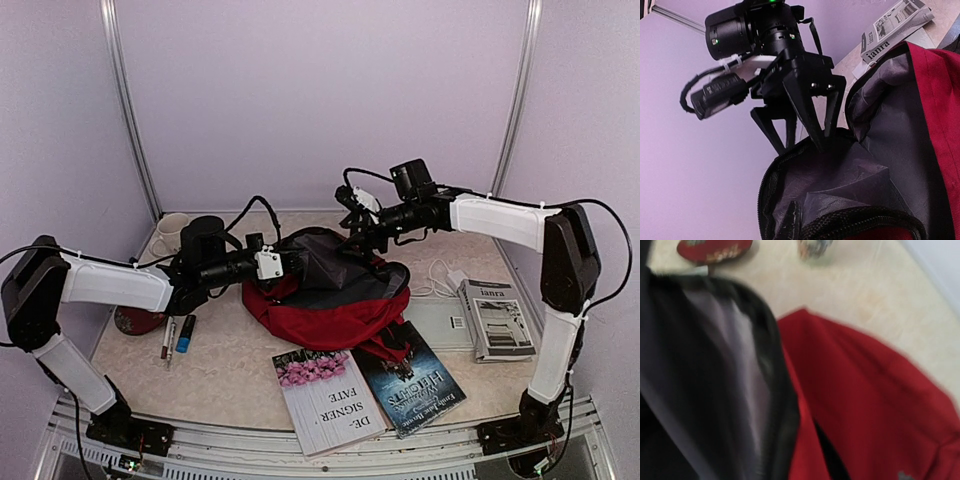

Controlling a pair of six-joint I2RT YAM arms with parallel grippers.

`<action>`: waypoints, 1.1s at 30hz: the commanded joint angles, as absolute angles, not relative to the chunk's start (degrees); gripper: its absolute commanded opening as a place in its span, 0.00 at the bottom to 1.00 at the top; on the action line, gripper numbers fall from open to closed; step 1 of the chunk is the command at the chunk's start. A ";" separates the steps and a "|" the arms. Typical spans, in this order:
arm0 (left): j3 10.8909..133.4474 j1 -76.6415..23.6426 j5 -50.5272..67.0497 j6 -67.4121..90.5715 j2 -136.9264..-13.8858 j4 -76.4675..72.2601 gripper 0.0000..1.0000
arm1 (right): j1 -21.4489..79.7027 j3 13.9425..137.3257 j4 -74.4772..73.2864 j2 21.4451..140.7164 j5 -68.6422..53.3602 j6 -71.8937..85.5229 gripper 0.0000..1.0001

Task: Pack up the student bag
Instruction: Pass from the left arm to the right, then pass from the right arm to the left

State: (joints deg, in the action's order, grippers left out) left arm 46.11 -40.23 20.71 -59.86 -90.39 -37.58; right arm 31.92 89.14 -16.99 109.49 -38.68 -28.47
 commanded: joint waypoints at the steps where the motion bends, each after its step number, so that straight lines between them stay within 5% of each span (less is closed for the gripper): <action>1: 46.40 -40.43 21.04 -59.59 -89.81 -38.06 0.06 | 31.31 93.18 -22.00 113.44 -40.37 -29.08 0.60; 3: 46.23 -40.43 21.24 -59.50 -89.70 -38.06 0.05 | 30.85 94.96 -22.21 115.39 -39.45 -26.48 0.20; 5: 45.87 -40.58 21.36 -58.62 -89.03 -38.24 0.06 | 29.97 95.84 -20.92 116.00 -40.66 -23.92 0.00; 6: 45.61 -40.81 21.17 -57.46 -88.41 -38.50 0.09 | 29.44 95.55 -19.23 115.78 -41.57 -21.96 0.00; 8: 45.15 -41.95 19.12 -52.49 -85.89 -38.32 0.40 | 28.55 94.49 -14.61 114.88 -42.96 -17.21 0.00; 9: 45.39 -42.60 17.17 -48.86 -84.48 -37.16 0.82 | 28.34 93.97 -12.89 114.42 -43.21 -14.92 0.00; 10: 46.13 -43.24 15.59 -44.44 -83.01 -34.58 0.97 | 28.33 93.41 -11.56 113.88 -43.04 -12.83 0.00; 18: 53.82 -45.31 23.90 -11.18 -76.16 -18.00 0.99 | 28.30 89.17 -4.19 110.57 -38.22 1.26 0.00; 33: 57.61 -49.58 -11.76 -8.56 -91.18 -17.16 0.99 | 28.35 83.68 -1.15 106.89 -39.03 6.98 0.00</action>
State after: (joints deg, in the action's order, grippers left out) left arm 56.71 -49.56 -1.54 -9.10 -88.53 -16.58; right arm 28.32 84.95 -4.32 110.76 -37.74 5.56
